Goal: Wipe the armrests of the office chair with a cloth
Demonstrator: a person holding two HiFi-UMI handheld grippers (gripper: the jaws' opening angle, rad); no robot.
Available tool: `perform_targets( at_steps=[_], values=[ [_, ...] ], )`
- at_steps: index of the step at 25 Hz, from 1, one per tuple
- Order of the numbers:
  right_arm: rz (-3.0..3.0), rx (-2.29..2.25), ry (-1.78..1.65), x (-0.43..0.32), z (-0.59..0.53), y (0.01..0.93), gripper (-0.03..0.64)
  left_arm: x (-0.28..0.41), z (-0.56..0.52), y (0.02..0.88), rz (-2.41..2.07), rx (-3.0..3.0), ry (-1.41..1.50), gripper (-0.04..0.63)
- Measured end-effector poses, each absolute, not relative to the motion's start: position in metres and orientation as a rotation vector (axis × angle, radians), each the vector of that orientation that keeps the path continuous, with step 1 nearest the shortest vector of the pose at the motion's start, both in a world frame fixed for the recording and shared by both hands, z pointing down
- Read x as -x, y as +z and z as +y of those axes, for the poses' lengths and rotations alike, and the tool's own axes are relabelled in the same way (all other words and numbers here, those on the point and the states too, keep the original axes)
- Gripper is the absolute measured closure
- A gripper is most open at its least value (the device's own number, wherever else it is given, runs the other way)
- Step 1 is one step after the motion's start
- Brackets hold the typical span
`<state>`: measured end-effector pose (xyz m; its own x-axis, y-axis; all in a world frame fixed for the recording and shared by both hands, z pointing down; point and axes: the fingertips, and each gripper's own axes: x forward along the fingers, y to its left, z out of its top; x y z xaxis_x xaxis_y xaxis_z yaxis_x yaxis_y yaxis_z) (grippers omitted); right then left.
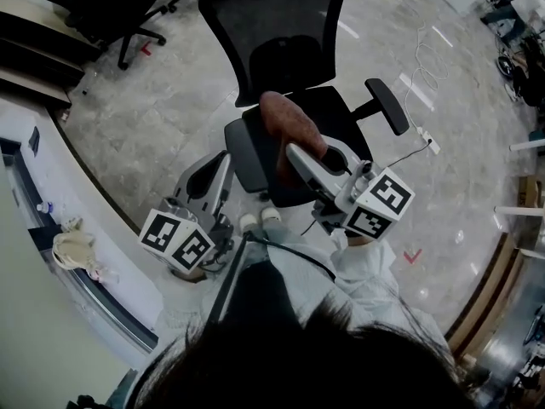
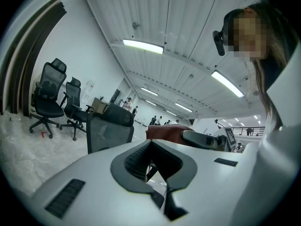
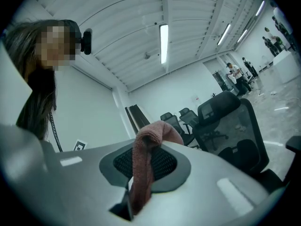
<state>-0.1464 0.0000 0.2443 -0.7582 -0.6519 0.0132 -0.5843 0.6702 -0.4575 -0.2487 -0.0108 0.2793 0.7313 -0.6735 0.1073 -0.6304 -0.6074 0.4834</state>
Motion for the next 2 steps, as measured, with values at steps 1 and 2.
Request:
perform_targets(
  at_steps=[1, 2],
  values=[
    [2.738, 1.02, -0.677, 0.1451, 0.0033, 0.2444, 0.574, 0.2473, -0.0074, 0.2805, -0.99, -2.424, -0.117, 0.592],
    [2.745, 1.021, -0.686, 0.1439, 0.0063, 0.2443, 0.574, 0.2459, -0.0041, 0.2816, -0.99, -2.413, -0.117, 0.592]
  ],
)
